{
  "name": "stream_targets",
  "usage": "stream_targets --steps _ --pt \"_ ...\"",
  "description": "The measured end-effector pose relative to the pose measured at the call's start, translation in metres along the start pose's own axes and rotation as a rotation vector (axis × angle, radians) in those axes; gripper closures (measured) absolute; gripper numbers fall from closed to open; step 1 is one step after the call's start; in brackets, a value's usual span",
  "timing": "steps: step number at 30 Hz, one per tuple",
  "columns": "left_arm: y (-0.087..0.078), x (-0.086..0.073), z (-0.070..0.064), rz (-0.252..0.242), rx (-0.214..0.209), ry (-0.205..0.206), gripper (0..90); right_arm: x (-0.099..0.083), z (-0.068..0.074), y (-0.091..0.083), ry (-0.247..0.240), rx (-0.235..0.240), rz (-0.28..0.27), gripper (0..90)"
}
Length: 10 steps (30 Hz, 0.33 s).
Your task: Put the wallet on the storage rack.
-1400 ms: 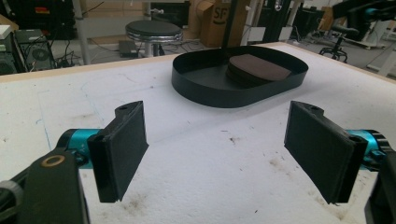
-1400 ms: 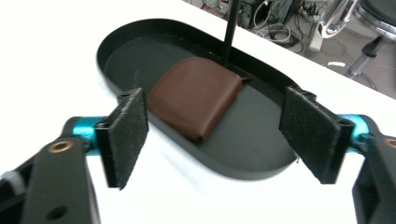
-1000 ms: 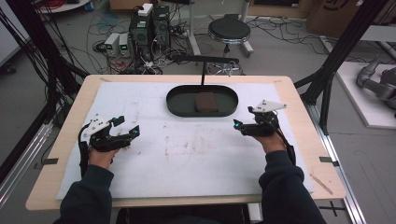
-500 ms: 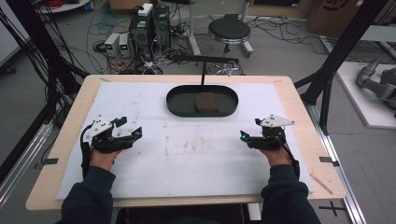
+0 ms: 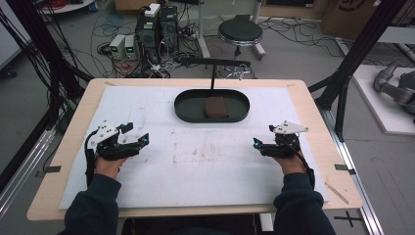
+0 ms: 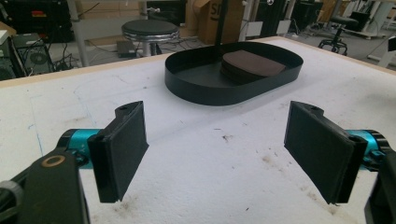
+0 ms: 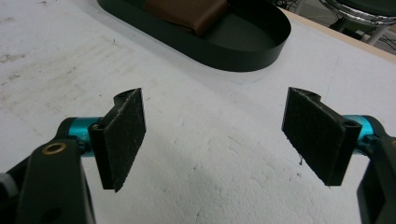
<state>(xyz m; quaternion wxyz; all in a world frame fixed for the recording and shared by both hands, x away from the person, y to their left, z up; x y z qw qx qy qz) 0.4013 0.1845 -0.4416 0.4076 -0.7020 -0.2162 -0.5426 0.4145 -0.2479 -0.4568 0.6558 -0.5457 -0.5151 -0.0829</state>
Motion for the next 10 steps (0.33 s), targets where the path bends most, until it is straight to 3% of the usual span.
stream_targets --steps 10 --pt "0.0012 -0.001 0.0019 0.004 0.006 -0.006 21.2 -0.0005 -0.0025 0.0003 -0.005 -0.006 -0.004 22.0"
Point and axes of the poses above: each handheld gripper's, and its own axes: y roughly forward along the jaws, x roughly out of its top, z roughly to its left, the point moved 9 cm from there along y, roughly forward along the jaws, and after that the axes turned 6 degrees about z, right-handed, at the moved point
